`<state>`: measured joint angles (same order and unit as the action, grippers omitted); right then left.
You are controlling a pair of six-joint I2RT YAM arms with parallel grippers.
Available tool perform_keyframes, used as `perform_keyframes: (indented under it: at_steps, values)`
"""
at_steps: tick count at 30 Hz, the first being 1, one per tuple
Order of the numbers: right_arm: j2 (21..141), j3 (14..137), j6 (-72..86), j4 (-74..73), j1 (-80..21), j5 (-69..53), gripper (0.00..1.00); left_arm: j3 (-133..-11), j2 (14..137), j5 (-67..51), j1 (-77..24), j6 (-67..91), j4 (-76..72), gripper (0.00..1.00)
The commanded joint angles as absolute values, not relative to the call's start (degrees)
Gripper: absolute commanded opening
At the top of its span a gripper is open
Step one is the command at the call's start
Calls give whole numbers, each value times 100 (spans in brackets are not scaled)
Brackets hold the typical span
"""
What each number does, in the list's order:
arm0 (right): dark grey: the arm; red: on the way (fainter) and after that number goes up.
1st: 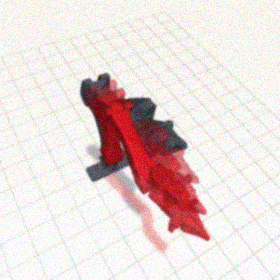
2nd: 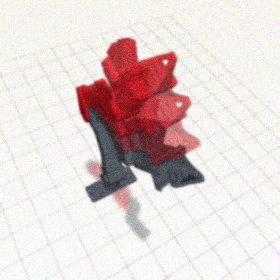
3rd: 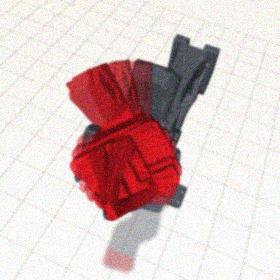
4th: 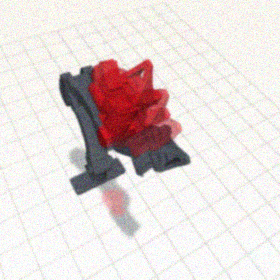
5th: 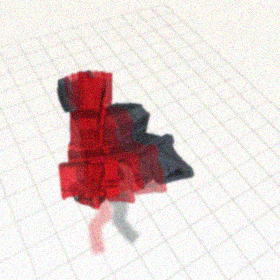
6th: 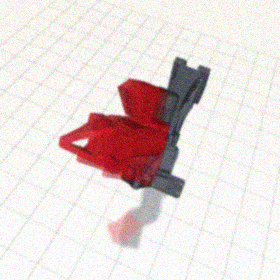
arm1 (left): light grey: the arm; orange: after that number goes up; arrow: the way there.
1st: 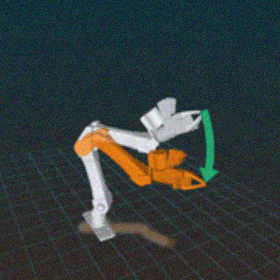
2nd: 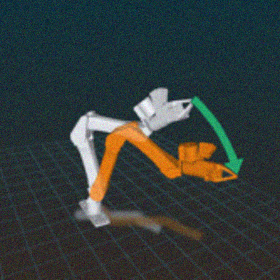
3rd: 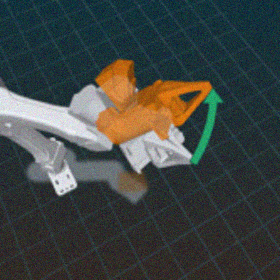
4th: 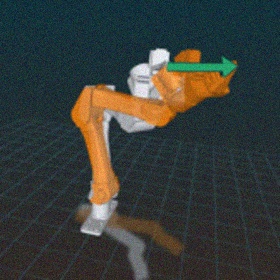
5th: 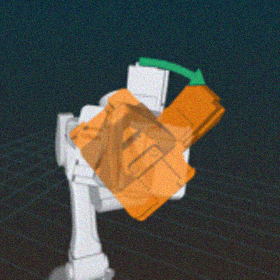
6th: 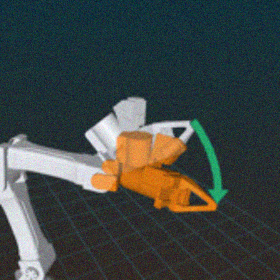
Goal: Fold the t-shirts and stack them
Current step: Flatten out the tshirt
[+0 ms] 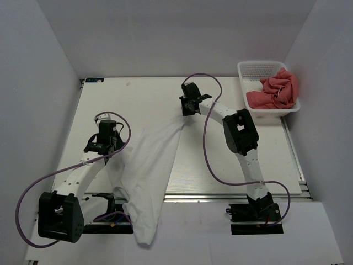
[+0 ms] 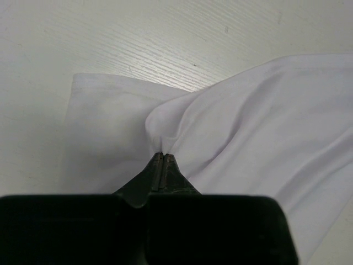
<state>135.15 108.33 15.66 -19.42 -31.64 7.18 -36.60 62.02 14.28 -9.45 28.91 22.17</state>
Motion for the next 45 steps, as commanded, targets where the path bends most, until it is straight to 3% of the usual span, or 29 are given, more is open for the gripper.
perform_keyframes:
  at_steps: [1,4,9,16,25,35,45]
  values:
    - [12439,10311,891,-1084,-3191,598,0,-4243,5942,1598,-958,2787,2101,0]
    - [11358,9441,581,-214,-3173,343,0,-4805,5793,1888,-1011,2786,2328,0]
    - [9689,8764,89,-79,-3147,641,0,-5667,5441,2582,-1011,2786,2794,0]
    - [7595,7911,-290,447,-3155,633,0,-6371,4580,2268,-1011,2444,2295,0]
    - [6137,8796,-878,44,-3164,677,0,-7698,4307,933,-950,1803,1688,0]
    - [5450,10211,-1125,-921,-3164,62,0,-8964,3885,89,-949,1564,1854,0]
    - [4466,10441,-844,-1248,-3138,-765,0,-9992,3656,-395,-949,1512,2215,0]
